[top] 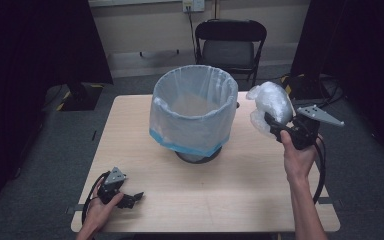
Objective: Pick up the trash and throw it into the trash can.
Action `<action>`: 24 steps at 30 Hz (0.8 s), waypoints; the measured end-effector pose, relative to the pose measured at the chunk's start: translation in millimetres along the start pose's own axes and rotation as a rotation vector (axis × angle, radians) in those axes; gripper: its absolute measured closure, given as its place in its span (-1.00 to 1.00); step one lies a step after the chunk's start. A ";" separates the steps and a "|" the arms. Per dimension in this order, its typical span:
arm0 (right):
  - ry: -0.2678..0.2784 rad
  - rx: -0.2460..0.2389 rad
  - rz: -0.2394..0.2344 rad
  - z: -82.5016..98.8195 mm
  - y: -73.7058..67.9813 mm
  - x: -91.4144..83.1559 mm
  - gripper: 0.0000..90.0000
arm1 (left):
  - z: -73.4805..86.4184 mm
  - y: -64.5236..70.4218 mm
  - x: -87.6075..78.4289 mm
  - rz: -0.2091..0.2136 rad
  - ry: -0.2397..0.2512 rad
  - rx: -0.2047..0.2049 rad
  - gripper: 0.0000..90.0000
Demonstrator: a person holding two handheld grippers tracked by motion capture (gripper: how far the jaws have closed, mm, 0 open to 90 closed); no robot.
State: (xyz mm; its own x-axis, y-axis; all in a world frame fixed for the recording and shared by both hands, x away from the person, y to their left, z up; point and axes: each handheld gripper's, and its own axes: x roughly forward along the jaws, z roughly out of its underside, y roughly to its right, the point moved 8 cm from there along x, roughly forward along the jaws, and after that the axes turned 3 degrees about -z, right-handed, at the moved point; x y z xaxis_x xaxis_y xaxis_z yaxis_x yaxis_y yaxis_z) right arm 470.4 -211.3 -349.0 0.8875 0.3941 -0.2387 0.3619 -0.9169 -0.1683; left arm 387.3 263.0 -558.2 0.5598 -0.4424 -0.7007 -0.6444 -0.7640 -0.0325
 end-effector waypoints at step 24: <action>0.149 -0.077 -0.139 -83.6 -49.2 25.7 -0.11 | 0.0 0.0 0.0 0.001 0.000 0.001 -1.00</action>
State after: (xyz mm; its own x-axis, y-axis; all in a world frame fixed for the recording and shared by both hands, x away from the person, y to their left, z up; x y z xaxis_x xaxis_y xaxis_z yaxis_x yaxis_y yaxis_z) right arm 499.3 -161.4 -266.9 0.8581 0.5083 -0.0729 0.4990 -0.8590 -0.1145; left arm 387.3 263.0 -558.2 0.5595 -0.4430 -0.7005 -0.6451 -0.7634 -0.0326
